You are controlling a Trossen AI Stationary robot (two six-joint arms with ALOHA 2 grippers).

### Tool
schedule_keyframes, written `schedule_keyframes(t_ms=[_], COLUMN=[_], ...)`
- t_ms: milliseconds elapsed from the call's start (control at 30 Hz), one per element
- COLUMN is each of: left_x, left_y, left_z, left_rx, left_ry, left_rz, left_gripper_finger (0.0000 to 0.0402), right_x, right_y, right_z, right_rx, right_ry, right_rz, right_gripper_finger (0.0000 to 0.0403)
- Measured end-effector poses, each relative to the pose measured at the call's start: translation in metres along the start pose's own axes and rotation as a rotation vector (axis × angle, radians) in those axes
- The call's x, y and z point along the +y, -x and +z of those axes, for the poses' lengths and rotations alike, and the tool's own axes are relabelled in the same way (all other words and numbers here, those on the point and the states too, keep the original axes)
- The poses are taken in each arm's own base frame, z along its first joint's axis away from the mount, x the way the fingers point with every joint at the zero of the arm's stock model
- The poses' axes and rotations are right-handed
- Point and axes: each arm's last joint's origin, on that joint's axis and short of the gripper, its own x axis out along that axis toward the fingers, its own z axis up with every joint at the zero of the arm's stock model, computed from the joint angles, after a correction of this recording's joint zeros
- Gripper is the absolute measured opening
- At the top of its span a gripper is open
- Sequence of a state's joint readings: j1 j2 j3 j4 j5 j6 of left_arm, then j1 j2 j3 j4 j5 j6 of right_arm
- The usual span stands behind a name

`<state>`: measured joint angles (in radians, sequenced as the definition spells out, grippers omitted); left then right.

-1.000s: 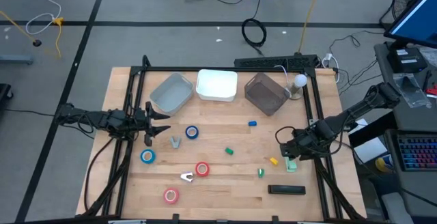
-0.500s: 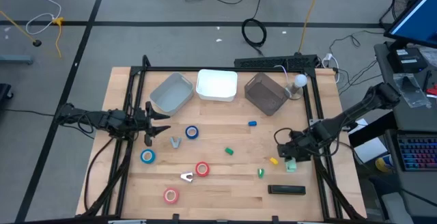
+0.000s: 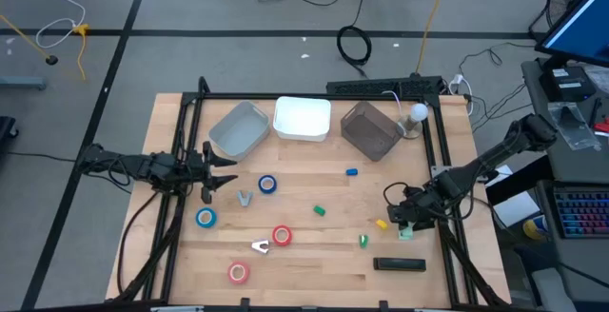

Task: Pick and place Stapler, Stapler remover, tape
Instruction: Put the light green stapler into the gray bin

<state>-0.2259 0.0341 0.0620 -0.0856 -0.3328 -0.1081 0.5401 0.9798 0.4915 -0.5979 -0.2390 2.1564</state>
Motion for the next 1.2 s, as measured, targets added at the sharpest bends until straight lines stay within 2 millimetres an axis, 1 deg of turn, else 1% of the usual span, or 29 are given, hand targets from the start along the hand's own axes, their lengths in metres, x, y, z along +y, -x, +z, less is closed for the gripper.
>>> schedule_keyframes(t_ms=[167, 400, 500, 667, 900, 1033, 1200], left_x=[0.0, 0.0, 0.0, 0.0, 0.0, 0.0, -0.001], left_y=[0.0, 0.0, 0.0, 0.0, 0.0, 0.0, 0.001], left_z=[0.0, 0.0, 0.0, 0.001, 0.004, 0.004, 0.012], left_rx=[0.0, 0.0, -0.001, -0.008, -0.037, -0.038, -0.114], left_ry=[-0.005, 0.0, 0.0, 0.012, 0.134, 0.213, 0.345], left_rz=[0.0, 0.0, 0.0, -0.001, -0.006, -0.008, -0.03], left_gripper_finger=[0.0207, 0.0207, 0.0207, 0.0207, 0.0207, 0.0207, 0.0207], right_x=[-0.001, -0.003, -0.004, -0.004, -0.003, 0.002, 0.011], right_y=[0.0, -0.001, -0.002, -0.002, 0.0, 0.009, 0.033], right_z=[-0.004, -0.01, -0.011, -0.011, -0.012, -0.017, -0.028], right_rx=[0.01, 0.028, 0.029, 0.029, 0.027, 0.002, -0.089], right_ry=[0.001, 0.017, 0.024, 0.025, 0.059, 0.097, 0.137], right_rz=[-0.004, 0.0, -0.004, -0.005, -0.003, 0.004, 0.028], right_gripper_finger=[0.0199, 0.0142, 0.0124, 0.0125, 0.0124, 0.0122, 0.0122])
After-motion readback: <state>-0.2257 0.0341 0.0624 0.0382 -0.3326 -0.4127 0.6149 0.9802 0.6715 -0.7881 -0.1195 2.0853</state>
